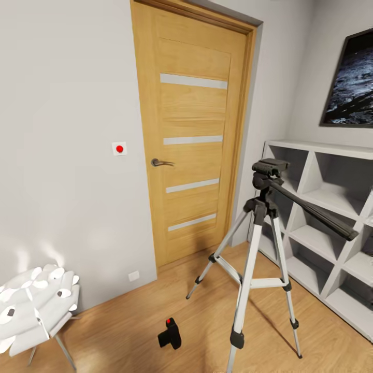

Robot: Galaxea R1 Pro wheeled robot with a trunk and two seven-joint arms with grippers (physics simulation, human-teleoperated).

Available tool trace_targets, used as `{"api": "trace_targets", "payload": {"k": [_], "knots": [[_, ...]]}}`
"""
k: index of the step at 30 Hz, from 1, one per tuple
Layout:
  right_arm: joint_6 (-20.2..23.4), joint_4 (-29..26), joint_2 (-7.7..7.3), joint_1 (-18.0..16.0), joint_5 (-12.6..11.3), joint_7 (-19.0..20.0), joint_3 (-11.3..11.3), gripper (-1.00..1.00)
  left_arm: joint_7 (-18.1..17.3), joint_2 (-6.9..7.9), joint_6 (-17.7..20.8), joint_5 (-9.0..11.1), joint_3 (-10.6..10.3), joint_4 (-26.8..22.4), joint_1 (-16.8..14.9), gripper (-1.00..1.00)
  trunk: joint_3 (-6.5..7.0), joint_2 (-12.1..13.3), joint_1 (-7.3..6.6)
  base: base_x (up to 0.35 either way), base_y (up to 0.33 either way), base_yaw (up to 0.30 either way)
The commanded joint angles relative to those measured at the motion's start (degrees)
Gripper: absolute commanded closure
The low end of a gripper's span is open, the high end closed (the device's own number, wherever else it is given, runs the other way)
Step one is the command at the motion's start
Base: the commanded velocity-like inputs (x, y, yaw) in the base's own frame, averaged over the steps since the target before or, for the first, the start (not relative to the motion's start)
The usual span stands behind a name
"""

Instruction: Attach the digital camera to the camera tripod in the bedroom.

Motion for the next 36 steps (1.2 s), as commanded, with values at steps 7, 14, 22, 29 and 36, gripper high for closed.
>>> {"api": "trace_targets", "payload": {"k": [7, 14, 22, 29, 36], "knots": [[-0.1, 0.1, -0.08, 0.0, 0.2, -0.1, 0.0, -1.0, 0.1, 0.7, 0.6, 0.1, 0.1, -3.8, 0.0, -1.0, -0.05, 0.0, 0.0, 0.0, 0.0, -0.185], [-0.2, 0.1, -0.17, 0.0, 0.2, 0.0, -0.1, -1.0, 0.1, 0.74, 1.0, 0.2, 0.1, -6.1, 0.0, -1.0, -0.05, 0.0, 0.0, 0.0, 0.0, -0.028], [-0.2, 0.1, -0.04, 0.0, 0.2, 0.0, -0.1, -1.0, 0.1, 0.8, 1.0, 0.1, 0.2, -7.0, 0.0, -1.0, -0.05, 0.0, 0.0, 0.0, 0.0, -0.002], [-0.2, 0.1, -0.04, 0.0, 0.2, 0.0, -0.1, -1.0, 0.2, 1.09, 6.3, -0.8, 0.1, -18.5, -0.2, -1.0, -0.05, 0.0, 0.0, 0.0, 0.0, 0.0], [-0.2, 0.1, -0.09, 0.0, 0.2, 0.0, -0.1, -1.0, -0.3, 1.14, 14.4, -3.9, 0.1, -25.4, -0.2, -1.0, -0.05, 0.0, 0.0, 0.0, 0.0, 0.0]]}}
